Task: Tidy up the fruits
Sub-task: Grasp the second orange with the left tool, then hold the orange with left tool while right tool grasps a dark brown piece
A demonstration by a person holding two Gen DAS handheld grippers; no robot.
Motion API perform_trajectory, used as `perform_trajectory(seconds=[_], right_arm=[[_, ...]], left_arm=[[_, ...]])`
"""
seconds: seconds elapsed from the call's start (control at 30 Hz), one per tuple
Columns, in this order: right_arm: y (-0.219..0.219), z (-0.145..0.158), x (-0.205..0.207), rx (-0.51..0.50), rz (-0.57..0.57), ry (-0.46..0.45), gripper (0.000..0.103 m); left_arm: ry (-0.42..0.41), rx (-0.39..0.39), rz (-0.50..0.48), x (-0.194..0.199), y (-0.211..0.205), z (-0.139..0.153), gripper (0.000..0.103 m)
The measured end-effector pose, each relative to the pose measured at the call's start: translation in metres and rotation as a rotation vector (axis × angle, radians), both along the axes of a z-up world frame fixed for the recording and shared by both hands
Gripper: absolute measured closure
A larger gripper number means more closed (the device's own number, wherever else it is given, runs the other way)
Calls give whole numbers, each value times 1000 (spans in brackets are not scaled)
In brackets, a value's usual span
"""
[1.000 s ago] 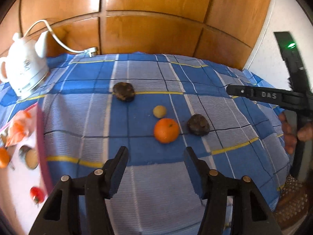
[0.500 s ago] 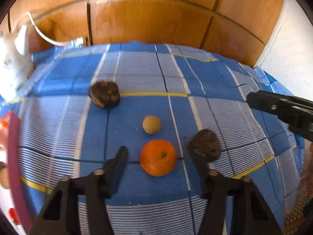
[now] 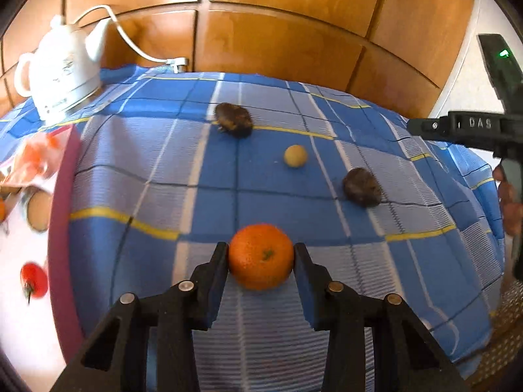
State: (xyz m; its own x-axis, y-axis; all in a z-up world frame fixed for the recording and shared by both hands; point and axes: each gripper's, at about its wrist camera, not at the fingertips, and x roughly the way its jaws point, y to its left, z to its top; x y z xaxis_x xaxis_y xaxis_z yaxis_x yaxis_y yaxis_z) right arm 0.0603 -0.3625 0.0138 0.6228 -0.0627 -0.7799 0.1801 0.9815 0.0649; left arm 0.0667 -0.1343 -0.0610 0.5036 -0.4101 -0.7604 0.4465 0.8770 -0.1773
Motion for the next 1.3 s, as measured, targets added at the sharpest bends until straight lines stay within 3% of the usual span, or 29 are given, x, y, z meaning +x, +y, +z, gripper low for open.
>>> perform_trajectory(seconds=[0.17,0.33,0.47,0.63,0.7,0.73,1.1,1.3], right_arm=[[3,-4,1,10,10,5,71],[8,-9,3,41,36,19,71],[16,-18,9,128,112,48,71],[47,-15,17,174,230,51,54],[63,-15,28,186,273,60,42],[71,-16,34,188,292,62,41],[127,-42,133,151,324,123,41],[135,-58,158,128,297,149,41]], left_arm=[[-93,35,-35,-13,-2,-9,64],[-93,-9,-40,-11,6,-10,65],[-102,-13,-48,-11,7,-10,65],[-116,-18,-53,-12,7,-11,65],[-118,-22,-53,-12,7,-12,65],[-119,-25,-53,-12,7,-12,65],[-136,-40,-54,-15,8,-13,65],[-140,-45,-54,-16,9,-14,65]])
